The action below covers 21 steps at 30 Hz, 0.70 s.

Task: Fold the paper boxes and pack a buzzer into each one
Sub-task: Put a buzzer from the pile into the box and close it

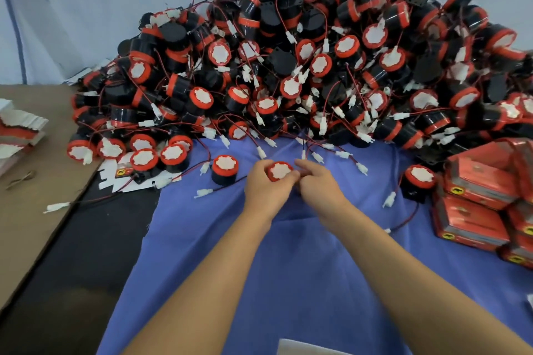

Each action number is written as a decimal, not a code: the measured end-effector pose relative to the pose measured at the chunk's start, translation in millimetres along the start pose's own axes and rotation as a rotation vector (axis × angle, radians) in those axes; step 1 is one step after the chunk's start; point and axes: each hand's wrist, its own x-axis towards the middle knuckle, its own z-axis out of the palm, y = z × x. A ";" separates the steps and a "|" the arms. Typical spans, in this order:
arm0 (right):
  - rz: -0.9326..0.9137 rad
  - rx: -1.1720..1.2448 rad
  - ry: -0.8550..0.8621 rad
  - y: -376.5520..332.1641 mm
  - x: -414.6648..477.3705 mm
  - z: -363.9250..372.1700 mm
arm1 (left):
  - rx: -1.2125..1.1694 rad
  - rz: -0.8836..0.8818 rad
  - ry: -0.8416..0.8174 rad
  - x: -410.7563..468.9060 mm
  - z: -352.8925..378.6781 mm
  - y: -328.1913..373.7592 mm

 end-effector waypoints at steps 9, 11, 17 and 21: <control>-0.040 0.203 -0.122 6.8 -123.0 -50.0 | 0.155 0.415 -0.070 -105.7 -30.1 23.4; 0.023 0.295 -0.098 2.0 -145.5 -62.2 | 0.178 0.463 -0.117 -133.0 -45.8 35.6; 0.007 0.505 -0.174 -28.4 -191.4 -80.0 | 0.219 0.639 -0.390 -206.0 -97.9 66.6; -0.162 0.465 -0.072 -32.3 -219.2 -90.2 | 0.333 0.670 -0.516 -230.7 -121.5 63.7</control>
